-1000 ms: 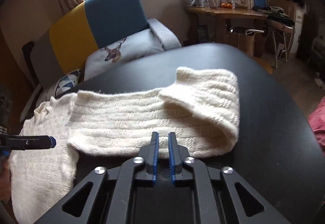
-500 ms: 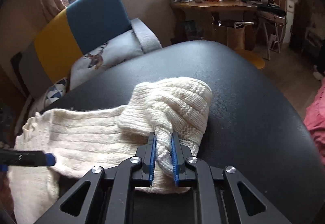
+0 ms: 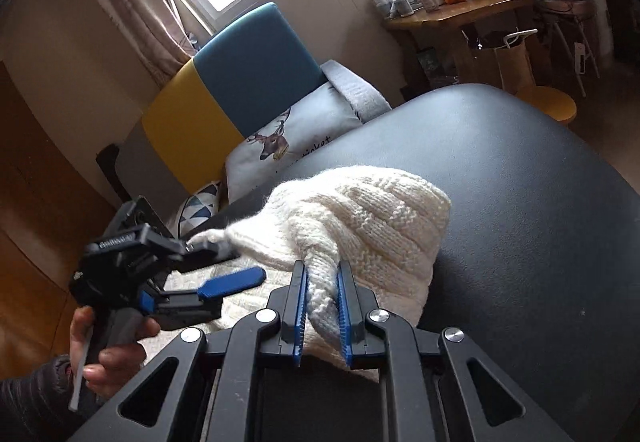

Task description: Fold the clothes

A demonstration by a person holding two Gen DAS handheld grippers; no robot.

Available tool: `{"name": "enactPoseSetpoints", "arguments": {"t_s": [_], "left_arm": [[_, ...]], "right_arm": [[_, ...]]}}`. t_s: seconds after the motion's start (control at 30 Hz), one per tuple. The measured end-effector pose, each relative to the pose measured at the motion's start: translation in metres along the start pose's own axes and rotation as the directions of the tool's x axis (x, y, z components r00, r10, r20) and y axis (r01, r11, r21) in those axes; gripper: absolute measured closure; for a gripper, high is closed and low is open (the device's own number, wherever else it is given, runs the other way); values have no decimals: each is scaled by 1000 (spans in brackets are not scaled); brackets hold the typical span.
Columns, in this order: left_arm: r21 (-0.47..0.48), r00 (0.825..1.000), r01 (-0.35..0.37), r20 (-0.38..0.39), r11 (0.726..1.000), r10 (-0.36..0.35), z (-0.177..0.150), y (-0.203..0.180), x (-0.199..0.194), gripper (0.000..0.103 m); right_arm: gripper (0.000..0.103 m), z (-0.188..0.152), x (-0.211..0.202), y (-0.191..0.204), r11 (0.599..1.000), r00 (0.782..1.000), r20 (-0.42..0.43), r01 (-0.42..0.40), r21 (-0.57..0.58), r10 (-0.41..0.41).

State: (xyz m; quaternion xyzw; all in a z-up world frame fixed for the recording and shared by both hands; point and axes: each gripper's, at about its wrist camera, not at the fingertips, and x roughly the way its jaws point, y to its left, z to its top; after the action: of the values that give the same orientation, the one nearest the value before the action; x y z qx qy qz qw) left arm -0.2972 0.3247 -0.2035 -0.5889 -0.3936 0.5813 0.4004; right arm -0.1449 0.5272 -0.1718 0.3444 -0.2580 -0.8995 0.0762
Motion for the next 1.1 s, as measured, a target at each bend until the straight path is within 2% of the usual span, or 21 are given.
{"name": "enactPoseSetpoints", "arguments": {"t_s": [0.07, 0.23, 0.4, 0.47, 0.63, 0.73, 0.87, 0.9, 0.93, 1.0, 1.03, 1.07, 1.1], "left_arm": [[4, 1000, -4, 0, 1000, 4, 3, 0, 0, 73], [-53, 998, 62, 38, 997, -60, 8, 10, -10, 73], [-56, 999, 44, -17, 997, -45, 8, 13, 8, 73], [-57, 999, 35, -14, 998, -36, 5, 15, 10, 73], [-88, 996, 86, -1, 992, -86, 0, 24, -2, 73], [-88, 993, 113, -18, 990, -115, -3, 21, 3, 72], [-80, 990, 126, -47, 989, -130, -4, 14, 14, 60], [-75, 992, 117, -47, 990, -121, -4, 12, 14, 60], [-71, 993, 108, -46, 992, -111, -5, 11, 13, 62], [-64, 997, 75, -30, 995, -77, -5, 10, 8, 84], [-44, 999, 47, -10, 998, -48, -4, 8, 1, 90], [-16, 1000, 19, 9, 1000, -19, -3, 4, -7, 97], [11, 1000, -9, 29, 1000, 8, -2, 1, -15, 97]], "right_arm": [[89, -4, 3, 5, 1000, 1000, -11, -23, -3, 23], [89, -8, 5, 5, 1000, 1000, -17, 2, 6, -2], [89, -11, 8, 6, 999, 998, -32, -50, 17, 51], [89, -10, 6, 7, 997, 998, -12, -63, 39, 63], [89, -5, -7, -3, 990, 995, 45, -96, 101, 92], [89, -7, -7, -2, 986, 991, 38, -131, 104, 128], [89, -13, 4, 11, 986, 988, -18, -149, 79, 151], [89, -14, 6, 14, 986, 988, -25, -150, 74, 153], [89, -15, 8, 15, 987, 989, -30, -146, 72, 148], [83, -15, 10, 18, 992, 993, -36, -109, 59, 111], [82, -14, 10, 18, 993, 994, -38, -103, 61, 105], [73, -14, 10, 18, 992, 993, -43, -103, 67, 106], [59, -13, 9, 18, 991, 992, -47, -110, 80, 114]]}}
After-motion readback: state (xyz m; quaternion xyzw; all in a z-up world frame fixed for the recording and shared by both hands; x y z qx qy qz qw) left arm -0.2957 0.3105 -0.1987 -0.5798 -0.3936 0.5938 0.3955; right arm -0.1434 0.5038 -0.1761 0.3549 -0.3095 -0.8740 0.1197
